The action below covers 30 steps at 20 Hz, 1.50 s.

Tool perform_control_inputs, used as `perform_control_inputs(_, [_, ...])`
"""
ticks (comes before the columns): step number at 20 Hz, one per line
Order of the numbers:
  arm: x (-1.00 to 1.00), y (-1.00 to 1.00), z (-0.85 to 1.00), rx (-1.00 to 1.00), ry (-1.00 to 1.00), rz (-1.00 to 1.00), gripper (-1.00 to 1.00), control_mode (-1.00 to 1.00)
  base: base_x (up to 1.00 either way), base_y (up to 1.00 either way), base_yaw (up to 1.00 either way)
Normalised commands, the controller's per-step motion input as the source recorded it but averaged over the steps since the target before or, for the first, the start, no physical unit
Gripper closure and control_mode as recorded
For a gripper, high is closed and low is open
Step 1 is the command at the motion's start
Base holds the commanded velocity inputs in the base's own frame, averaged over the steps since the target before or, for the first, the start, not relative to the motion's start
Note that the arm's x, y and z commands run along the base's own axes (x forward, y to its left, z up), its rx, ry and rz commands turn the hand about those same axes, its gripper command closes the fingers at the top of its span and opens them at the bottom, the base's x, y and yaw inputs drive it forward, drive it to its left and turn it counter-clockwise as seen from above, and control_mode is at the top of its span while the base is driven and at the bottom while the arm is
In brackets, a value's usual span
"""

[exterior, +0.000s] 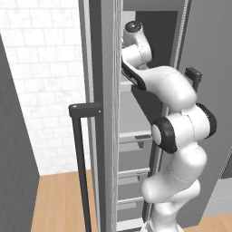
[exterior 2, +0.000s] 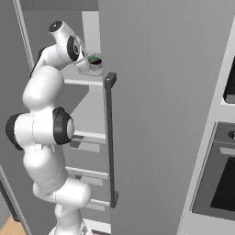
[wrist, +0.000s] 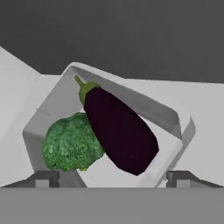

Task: Take the meat container that has the shrimp and place it on the second highest rack of the freezer. Then take the vegetable container that has the broccoli and eggplant and place it on the highest rack of the freezer.

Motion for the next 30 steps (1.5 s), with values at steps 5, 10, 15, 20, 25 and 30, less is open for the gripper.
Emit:
perform_control_inputs(5, [-0.5, -0.34, 0.5, 0.05, -0.03, 0.0, -1.0, -1.0, 0.0, 0.0, 0.0])
perform_control_inputs(10, [-1.0, -0.09, 0.1, 0.02, 0.0, 0.01, -1.0, -1.0, 0.0, 0.0, 0.0])
perform_control_inputs(15, [-1.0, -0.01, -0.5, 0.0, -0.04, 0.01, -1.0, -1.0, 0.0, 0.0, 0.0])
perform_control_inputs(20, [-1.0, -0.13, -0.87, 0.01, -0.02, 0.0, -1.0, -1.0, 0.0, 0.0, 0.0])
perform_control_inputs(25, [-1.0, -0.12, -0.75, 0.1, -0.09, 0.0, -1.0, -1.0, 0.0, 0.0, 0.0])
perform_control_inputs(30, [-1.0, 0.04, -0.52, 0.15, -0.01, 0.05, -1.0, -1.0, 0.0, 0.0, 0.0])
